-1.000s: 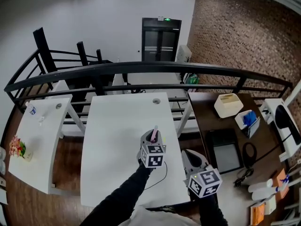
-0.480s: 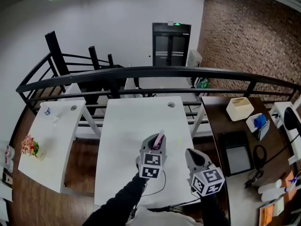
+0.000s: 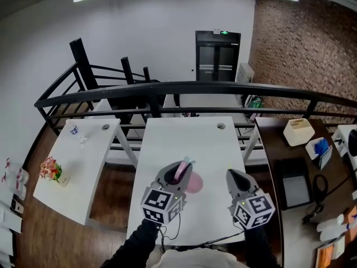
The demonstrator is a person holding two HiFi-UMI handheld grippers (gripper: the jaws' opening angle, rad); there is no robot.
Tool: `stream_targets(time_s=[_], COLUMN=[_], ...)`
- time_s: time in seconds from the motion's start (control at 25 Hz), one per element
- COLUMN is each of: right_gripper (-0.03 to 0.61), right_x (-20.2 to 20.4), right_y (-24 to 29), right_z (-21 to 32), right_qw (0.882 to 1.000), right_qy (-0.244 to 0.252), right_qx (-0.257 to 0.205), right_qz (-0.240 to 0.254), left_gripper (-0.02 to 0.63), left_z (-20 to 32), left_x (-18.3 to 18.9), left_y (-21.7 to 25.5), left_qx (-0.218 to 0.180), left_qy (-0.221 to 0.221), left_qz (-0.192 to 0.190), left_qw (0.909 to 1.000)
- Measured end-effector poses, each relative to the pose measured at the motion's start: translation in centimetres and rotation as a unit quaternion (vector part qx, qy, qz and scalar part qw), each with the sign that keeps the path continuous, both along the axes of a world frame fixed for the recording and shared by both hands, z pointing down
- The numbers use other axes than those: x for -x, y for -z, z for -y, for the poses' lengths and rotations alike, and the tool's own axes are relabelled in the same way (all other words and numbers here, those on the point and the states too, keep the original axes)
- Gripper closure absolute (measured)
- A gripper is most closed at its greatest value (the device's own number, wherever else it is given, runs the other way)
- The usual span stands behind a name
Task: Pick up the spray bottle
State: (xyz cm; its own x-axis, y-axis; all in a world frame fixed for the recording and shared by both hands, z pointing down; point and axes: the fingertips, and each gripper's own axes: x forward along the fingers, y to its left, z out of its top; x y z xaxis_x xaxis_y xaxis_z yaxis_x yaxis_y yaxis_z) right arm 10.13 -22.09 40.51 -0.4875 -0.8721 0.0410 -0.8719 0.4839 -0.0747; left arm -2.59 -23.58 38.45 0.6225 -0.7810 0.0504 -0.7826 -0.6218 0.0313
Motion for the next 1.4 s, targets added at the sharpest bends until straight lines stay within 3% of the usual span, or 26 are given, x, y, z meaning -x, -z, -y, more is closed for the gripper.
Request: stream_targets(time_s=[0.52,1.4], right_gripper=[0.594,0.597], right_x=[3.8,4.1], right_y=[1.8,1.9], right_z=[-1.2,-2.7], right_qw=[0.999,0.999], right_qy=[0.050,0.050], right_qx=[-0.013,-0.012], right_qz=[0.016,0.010], left_gripper=[0.543,0.543], left_z=[-3.0,-4.4], left_x=[6.2,5.3], left_y=[0.9,0.7], left_qx=[0.003,0.014], left_qy=[0.004,-0.008], left_qz=[-0.044,-0.045], left_qw=[0.9990,0.9988])
